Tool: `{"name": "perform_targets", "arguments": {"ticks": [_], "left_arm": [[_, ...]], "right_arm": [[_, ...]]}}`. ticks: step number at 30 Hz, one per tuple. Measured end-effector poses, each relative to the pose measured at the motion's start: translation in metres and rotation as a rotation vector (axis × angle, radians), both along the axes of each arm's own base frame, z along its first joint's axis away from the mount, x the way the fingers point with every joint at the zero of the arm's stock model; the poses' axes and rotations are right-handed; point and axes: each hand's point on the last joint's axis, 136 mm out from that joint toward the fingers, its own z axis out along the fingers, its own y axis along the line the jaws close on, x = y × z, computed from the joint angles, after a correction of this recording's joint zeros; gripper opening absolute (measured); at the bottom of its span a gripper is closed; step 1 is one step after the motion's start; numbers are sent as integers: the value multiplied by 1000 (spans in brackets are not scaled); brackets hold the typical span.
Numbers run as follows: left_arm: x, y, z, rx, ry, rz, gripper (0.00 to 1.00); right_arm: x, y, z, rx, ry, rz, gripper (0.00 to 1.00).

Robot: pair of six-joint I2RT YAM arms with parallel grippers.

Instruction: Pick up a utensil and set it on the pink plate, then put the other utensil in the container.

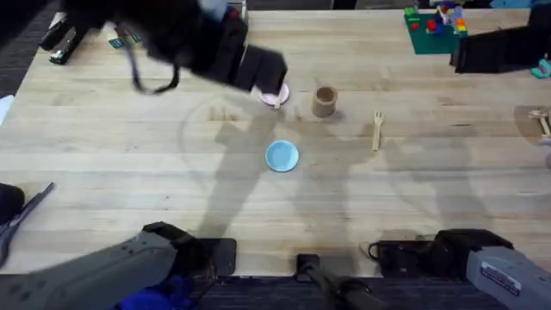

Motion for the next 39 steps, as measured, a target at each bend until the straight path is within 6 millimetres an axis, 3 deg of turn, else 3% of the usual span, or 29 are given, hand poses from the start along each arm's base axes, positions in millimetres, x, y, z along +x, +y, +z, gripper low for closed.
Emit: {"name": "perform_targets", "arguments": {"ticks": [4, 8, 22, 32, 39], "left_arm": [[-23, 9, 5, -17, -41, 0, 996], [-32, 13, 18, -41, -99, -1, 993], [-35, 16, 22, -30, -126, -24, 993], [-43, 8, -3, -13, -161, -185, 993], [-68, 6, -16, -63, -252, -280, 993]], "right_arm": [[0, 0, 0, 0, 0, 0, 995], [0, 0, 0, 0, 0, 0, 996], [0, 0, 0, 0, 0, 0, 996], [0, 0, 0, 0, 0, 0, 995], [0, 0, 0, 0, 0, 0, 995]]}}
